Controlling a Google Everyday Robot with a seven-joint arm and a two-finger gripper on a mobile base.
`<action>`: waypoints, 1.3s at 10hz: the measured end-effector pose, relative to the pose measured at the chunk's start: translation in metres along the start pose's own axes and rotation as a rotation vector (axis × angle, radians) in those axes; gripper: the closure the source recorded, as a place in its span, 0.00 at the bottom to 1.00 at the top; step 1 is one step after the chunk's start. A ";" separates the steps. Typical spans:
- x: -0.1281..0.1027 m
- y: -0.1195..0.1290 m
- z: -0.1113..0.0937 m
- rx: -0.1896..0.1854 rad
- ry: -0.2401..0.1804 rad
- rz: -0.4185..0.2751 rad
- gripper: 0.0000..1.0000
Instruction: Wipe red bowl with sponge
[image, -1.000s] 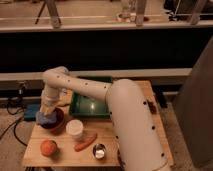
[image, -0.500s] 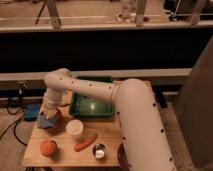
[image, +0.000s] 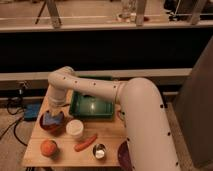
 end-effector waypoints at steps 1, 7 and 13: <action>0.006 -0.007 -0.003 0.011 0.010 0.005 1.00; -0.013 -0.042 0.015 0.019 -0.009 -0.053 1.00; -0.031 -0.013 0.021 -0.043 -0.052 -0.080 1.00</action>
